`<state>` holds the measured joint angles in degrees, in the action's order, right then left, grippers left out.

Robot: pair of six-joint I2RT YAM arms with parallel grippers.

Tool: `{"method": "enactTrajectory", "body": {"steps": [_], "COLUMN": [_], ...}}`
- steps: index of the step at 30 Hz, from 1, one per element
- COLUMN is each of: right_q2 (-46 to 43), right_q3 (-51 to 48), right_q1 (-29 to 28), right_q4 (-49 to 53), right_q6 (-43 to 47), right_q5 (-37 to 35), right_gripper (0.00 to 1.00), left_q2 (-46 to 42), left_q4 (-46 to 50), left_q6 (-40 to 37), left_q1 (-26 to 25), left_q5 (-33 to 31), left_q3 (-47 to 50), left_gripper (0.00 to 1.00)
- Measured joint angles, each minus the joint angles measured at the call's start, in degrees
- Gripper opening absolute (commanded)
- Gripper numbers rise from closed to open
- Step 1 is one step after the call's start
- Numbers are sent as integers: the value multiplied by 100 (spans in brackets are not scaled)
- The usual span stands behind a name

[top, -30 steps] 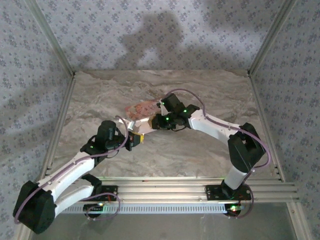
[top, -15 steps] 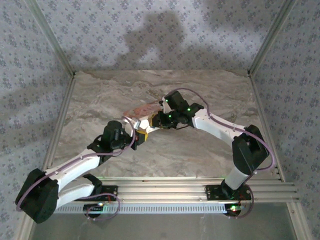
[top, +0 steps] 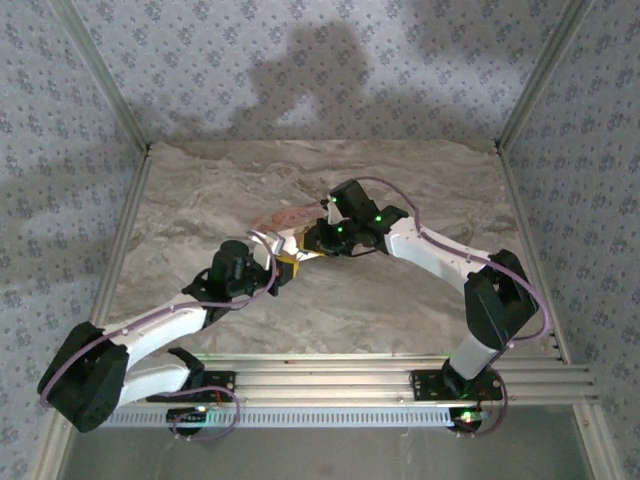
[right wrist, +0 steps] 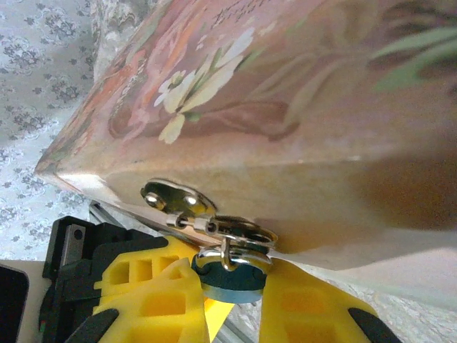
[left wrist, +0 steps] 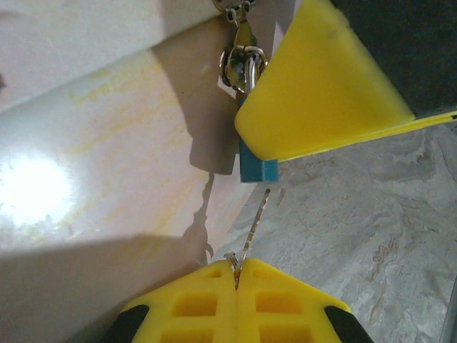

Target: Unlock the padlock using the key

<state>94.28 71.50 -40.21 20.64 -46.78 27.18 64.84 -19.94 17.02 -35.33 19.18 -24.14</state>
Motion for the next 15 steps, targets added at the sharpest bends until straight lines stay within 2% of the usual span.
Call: {"method": "enactTrajectory", "body": {"steps": [15], "right_q2": [-2], "right_q3": [-7], "right_q1": [20], "right_q4": [-164], "right_q6": [-105], "right_q5": [74], "right_gripper": [0], "left_q2": [96], "left_q4": [-417], "left_q6": [321], "left_q1": [-31], "left_q5": [-372], "left_q3": [111], "left_gripper": [0]}}
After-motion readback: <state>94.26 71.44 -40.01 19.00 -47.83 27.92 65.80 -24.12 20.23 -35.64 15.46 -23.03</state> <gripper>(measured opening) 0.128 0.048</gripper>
